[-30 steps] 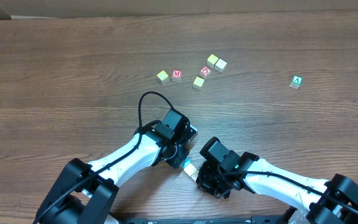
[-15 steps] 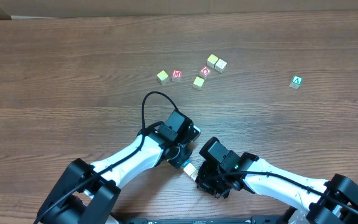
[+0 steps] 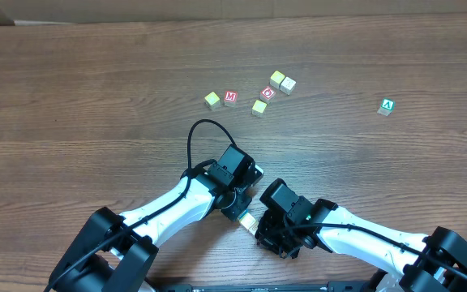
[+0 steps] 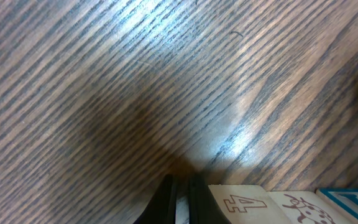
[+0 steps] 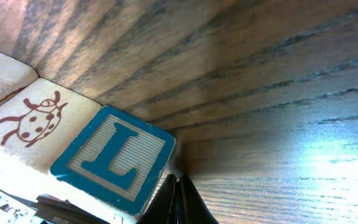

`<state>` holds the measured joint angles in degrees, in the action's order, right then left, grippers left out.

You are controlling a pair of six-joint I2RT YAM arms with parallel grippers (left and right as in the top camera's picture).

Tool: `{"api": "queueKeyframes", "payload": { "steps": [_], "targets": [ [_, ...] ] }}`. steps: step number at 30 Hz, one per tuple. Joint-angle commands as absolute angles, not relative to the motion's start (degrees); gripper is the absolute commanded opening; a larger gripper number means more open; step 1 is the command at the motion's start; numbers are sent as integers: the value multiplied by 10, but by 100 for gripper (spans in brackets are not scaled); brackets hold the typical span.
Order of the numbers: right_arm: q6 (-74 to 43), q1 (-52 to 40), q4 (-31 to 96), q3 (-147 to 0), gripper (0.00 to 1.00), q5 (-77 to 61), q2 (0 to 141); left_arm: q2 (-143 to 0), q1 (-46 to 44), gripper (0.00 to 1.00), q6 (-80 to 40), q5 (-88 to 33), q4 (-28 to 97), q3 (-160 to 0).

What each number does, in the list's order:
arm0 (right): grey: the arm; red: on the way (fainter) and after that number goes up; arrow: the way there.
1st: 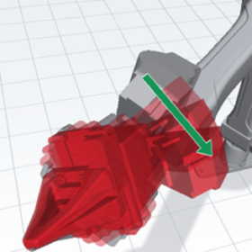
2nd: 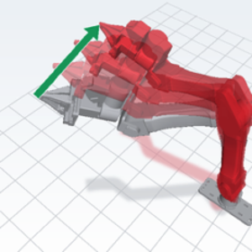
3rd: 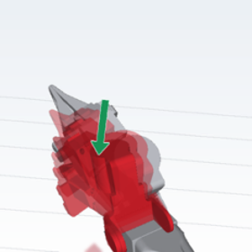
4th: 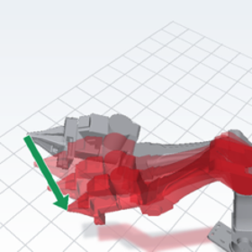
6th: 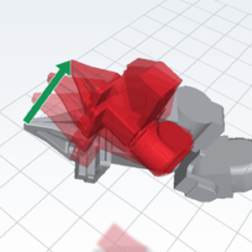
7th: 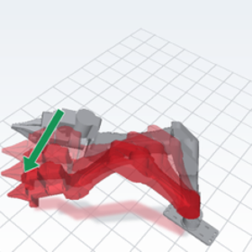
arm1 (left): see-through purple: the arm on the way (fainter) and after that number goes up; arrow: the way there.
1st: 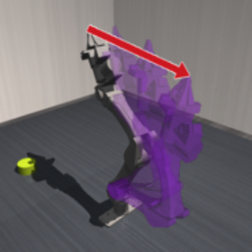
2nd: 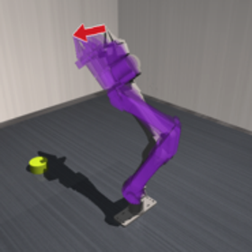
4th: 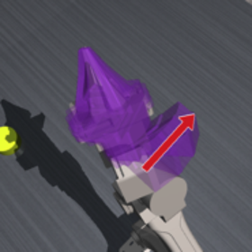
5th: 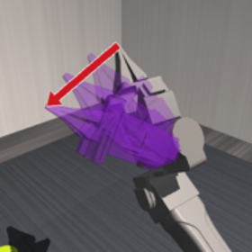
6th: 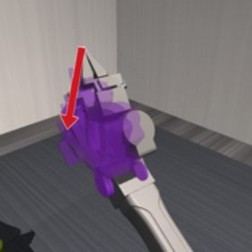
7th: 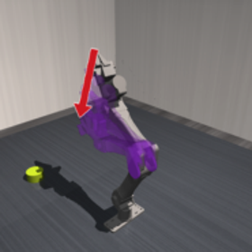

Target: Flip 3 blocks

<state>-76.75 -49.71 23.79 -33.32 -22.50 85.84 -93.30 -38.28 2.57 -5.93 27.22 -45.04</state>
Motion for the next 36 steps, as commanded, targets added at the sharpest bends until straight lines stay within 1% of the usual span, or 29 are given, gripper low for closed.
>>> {"api": "queueKeyframes", "payload": {
  "steps": [1, 16, 36],
  "targets": [
    [-781, -513, 231, -331, 4, -202, 869, -952, -390, 4, 25, -60, 269, -435],
    [-795, -524, 223, -331, 4, -198, 869, -952, -390, 4, 25, -75, 264, -435],
    [-807, -540, 199, -331, 4, -200, 869, -952, -390, 4, -9, -102, 254, -435]
  ]
}}
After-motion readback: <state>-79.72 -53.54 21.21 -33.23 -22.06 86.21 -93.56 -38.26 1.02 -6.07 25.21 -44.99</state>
